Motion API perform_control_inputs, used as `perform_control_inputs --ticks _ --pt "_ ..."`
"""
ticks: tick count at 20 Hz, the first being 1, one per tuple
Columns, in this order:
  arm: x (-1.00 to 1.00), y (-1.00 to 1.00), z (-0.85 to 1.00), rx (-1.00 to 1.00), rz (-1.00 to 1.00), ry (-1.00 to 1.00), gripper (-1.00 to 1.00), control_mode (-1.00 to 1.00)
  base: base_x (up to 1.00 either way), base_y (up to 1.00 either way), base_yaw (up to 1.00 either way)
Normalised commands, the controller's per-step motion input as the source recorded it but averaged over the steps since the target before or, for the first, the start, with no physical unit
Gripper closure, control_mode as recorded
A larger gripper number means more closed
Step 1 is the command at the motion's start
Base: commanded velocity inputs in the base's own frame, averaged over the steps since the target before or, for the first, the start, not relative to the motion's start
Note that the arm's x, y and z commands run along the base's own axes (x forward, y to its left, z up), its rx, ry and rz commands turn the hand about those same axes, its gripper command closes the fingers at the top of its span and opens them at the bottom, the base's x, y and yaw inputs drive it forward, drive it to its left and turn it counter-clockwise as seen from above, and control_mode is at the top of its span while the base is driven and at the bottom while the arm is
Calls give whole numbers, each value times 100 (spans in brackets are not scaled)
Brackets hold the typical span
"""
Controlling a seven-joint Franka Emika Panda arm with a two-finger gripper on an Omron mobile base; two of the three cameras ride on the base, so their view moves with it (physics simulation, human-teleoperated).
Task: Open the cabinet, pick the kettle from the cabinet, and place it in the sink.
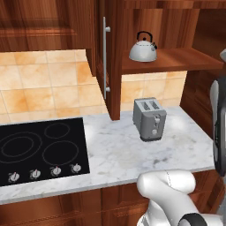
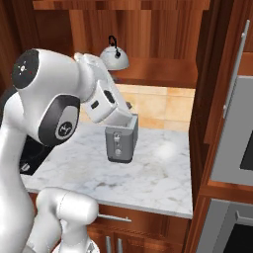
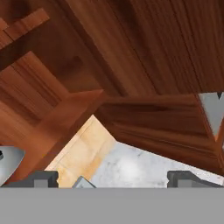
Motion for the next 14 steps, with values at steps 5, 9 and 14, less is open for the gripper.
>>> perform_control_inputs --ticks 5,9,14 --pt "7 28 14 -5 49 11 -100 -100 0 0 0" --pt "5 24 9 -6 51 1 -100 -100 0 0 0" --pt "9 24 3 -4 47 0 -100 -100 0 0 0"
